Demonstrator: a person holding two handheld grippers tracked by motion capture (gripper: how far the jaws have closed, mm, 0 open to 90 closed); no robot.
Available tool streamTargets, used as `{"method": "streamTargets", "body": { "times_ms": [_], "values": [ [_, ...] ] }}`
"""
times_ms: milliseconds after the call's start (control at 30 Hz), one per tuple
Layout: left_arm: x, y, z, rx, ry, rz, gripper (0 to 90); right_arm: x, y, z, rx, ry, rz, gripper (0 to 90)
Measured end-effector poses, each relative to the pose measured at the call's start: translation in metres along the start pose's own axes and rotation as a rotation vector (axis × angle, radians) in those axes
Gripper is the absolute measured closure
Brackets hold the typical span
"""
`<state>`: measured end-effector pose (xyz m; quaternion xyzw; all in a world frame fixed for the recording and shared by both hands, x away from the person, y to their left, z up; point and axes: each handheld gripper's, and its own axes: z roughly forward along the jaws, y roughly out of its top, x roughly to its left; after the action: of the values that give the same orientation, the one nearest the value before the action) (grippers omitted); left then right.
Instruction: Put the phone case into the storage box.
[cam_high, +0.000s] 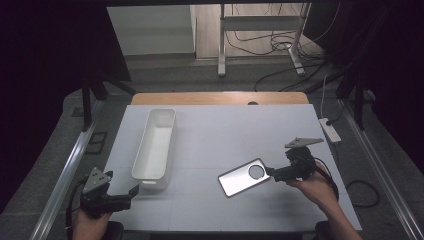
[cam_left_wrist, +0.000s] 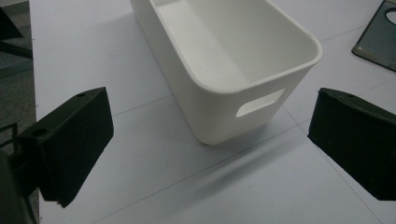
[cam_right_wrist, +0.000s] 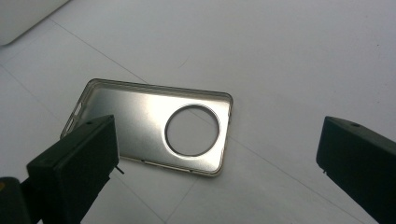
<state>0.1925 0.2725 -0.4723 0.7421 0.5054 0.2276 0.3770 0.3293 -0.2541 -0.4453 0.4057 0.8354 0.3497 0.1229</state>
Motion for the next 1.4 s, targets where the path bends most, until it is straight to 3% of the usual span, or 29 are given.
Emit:
{"method": "streamTargets", "body": {
  "times_ms": [400,600,1400],
  "values": [
    [-0.001,0.0,0.0,0.004,0.003,0.006,1.0,0.002,0.006,0.018,0.064,0.01,-0.008,1.6],
    [-0.001,0.0,0.0,0.005,0.004,0.007,1.1,0.005,0.008,0.025,0.074,0.0,-0.028,10.4],
    [-0.002,0.0,0.0,0.004,0.005,0.016,1.2,0.007,0.013,0.058,0.15,0.031,-0.111,69.9]
  ]
}}
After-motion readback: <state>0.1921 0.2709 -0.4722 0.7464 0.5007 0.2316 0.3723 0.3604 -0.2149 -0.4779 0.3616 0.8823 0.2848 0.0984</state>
